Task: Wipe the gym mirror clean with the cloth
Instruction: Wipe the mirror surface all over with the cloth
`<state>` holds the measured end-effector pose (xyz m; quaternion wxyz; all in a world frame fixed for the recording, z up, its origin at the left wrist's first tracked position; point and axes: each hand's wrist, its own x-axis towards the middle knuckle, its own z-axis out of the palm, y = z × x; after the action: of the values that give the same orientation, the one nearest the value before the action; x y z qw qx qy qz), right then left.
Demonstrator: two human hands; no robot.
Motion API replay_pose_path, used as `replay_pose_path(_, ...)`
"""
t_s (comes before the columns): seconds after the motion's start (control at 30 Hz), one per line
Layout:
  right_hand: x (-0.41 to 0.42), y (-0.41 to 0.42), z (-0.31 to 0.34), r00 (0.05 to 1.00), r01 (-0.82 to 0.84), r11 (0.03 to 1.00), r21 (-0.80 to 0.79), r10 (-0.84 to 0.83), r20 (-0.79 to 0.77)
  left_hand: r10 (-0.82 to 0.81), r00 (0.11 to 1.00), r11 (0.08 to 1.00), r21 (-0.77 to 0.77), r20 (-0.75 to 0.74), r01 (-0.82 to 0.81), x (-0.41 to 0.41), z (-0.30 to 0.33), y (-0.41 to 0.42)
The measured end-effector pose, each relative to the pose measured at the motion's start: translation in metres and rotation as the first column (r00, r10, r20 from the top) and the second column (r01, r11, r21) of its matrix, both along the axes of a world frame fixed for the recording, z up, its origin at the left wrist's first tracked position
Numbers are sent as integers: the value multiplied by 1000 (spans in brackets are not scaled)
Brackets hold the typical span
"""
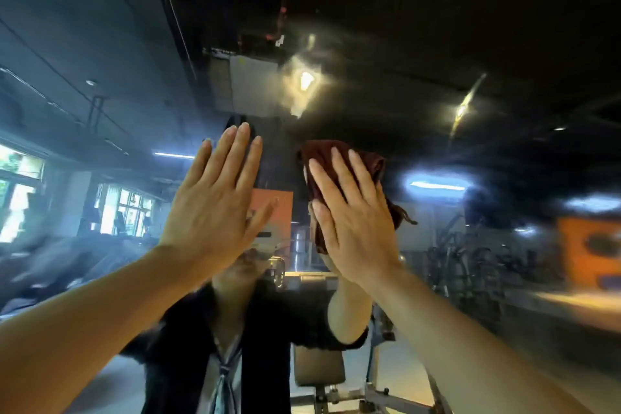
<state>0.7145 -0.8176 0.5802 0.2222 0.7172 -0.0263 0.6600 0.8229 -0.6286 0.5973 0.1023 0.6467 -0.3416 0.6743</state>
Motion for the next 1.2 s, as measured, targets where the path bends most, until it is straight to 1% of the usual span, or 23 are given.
replay_pose_path(0.03, -12, -14, 0, 999, -3, 999, -48, 1, -43, -3, 1000, 1000, 0, 3, 3, -1, 0, 0)
replay_pose_path(0.07, -22, -36, 0, 999, -7, 999, -43, 5, -44, -14, 1000, 1000, -5, 8, 14, -2, -1, 0)
replay_pose_path(0.13, -44, -83, -2, 997, -1, 993, 119, -8, 80, -43, 999, 999, -26, 9, 43, -9, -4, -1)
replay_pose_path(0.2, -58, -115, -6, 965, -17, 943, 331, -72, 253, -33, 999, 999, -17, -3, 33, -20, -9, -9)
replay_pose_path(0.27, -56, -114, -9, 933, -43, 877, 478, -136, 333, -15, 1000, 999, 47, 6, 14, -38, -20, -31)
replay_pose_path(0.3, -51, -103, -9, 932, -74, 864, 498, -118, 343, -26, 1000, 997, 79, 11, 25, -48, -27, -46)
replay_pose_path(0.37, -47, -82, -18, 967, -84, 904, 420, -28, 253, -71, 997, 989, 129, 3, 70, -70, -42, -84)
replay_pose_path(0.47, -60, -96, -41, 999, -23, 995, 97, 27, -39, -118, 991, 981, 149, -65, 126, -95, -64, -130)
replay_pose_path(0.5, -72, -116, -42, 996, -21, 999, 47, 25, -90, -120, 989, 979, 158, -81, 132, -98, -69, -138)
replay_pose_path(0.53, -82, -139, -43, 996, -19, 999, 51, 24, -89, -113, 990, 977, 172, -89, 127, -100, -74, -144)
replay_pose_path(0.6, -97, -184, -41, 998, -29, 978, 208, 18, 58, -87, 992, 975, 197, -95, 104, -103, -82, -151)
replay_pose_path(0.67, -103, -204, -41, 964, -103, 904, 415, -12, 266, -68, 993, 974, 210, -95, 87, -108, -88, -158)
replay_pose_path(0.73, -97, -193, -45, 939, -127, 845, 519, -67, 338, -63, 994, 972, 219, -91, 82, -116, -90, -169)
replay_pose_path(0.8, -92, -170, -58, 970, -104, 893, 439, -7, 244, -84, 992, 971, 217, -96, 103, -125, -91, -183)
replay_pose_path(0.87, -94, -167, -76, 999, -48, 978, 204, 43, 29, -96, 990, 971, 209, -101, 115, -132, -93, -197)
replay_pose_path(0.93, -108, -194, -76, 990, -19, 1000, 23, 22, -141, -88, 990, 974, 201, -109, 108, -134, -96, -207)
replay_pose_path(0.97, -116, -212, -73, 988, -6, 1000, -2, 6, -157, -79, 991, 975, 200, -111, 100, -134, -97, -211)
replay_pose_path(1.0, -124, -231, -68, 993, 7, 999, 32, -3, -120, -69, 992, 977, 194, -107, 89, -134, -98, -213)
replay_pose_path(1.03, -130, -246, -62, 999, 12, 992, 125, -8, -31, -62, 993, 980, 185, -97, 79, -134, -99, -214)
replay_pose_path(1.1, -141, -264, -54, 979, -42, 927, 373, -37, 203, -53, 996, 985, 163, -75, 65, -135, -101, -217)
replay_pose_path(1.13, -139, -262, -54, 957, -80, 890, 449, -58, 286, -49, 997, 986, 156, -67, 59, -135, -101, -218)
replay_pose_path(1.17, -135, -256, -62, 947, -99, 872, 479, -65, 313, -39, 997, 987, 154, -69, 49, -136, -101, -220)
replay_pose_path(1.2, -130, -246, -75, 959, -85, 888, 453, -50, 278, -28, 996, 988, 152, -80, 40, -137, -103, -222)
